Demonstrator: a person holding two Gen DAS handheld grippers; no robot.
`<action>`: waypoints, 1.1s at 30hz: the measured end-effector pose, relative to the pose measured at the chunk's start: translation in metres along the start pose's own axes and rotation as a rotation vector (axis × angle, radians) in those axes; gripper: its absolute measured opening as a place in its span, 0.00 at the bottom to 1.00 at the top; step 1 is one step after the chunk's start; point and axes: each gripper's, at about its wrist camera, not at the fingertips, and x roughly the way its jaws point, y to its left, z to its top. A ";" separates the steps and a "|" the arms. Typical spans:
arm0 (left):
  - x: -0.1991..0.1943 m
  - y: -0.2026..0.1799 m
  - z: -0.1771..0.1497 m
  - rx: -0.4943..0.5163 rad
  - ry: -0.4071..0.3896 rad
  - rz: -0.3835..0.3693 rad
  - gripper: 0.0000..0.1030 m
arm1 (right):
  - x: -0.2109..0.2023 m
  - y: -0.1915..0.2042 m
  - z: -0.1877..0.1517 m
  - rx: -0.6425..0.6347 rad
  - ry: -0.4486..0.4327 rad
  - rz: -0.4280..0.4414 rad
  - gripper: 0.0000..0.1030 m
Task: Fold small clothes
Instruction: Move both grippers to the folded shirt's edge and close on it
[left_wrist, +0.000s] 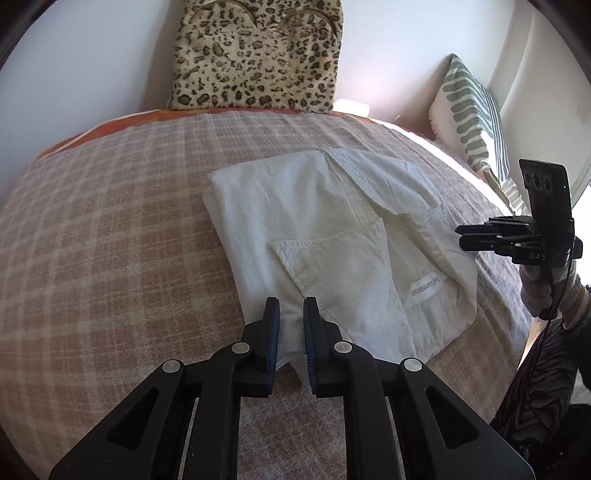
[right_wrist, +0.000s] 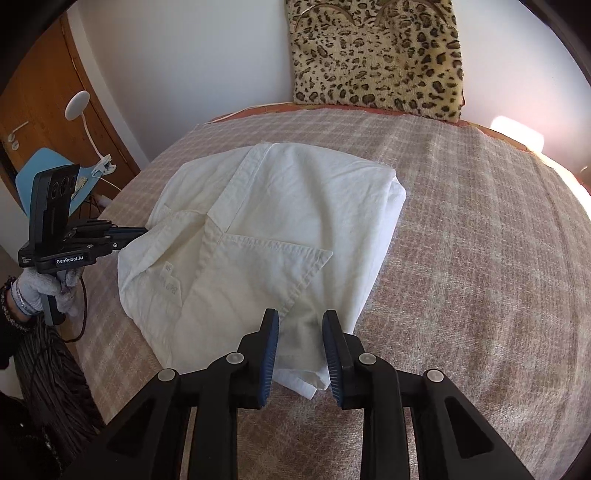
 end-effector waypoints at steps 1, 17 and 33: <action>-0.002 -0.001 0.005 0.006 -0.016 0.005 0.11 | -0.006 -0.002 0.003 0.008 -0.023 0.026 0.27; 0.038 -0.003 0.075 0.004 -0.098 0.106 0.35 | 0.012 -0.033 0.080 0.085 -0.210 -0.060 0.27; 0.070 0.018 0.055 -0.042 -0.023 0.008 0.35 | 0.066 -0.065 0.079 0.141 -0.065 -0.117 0.25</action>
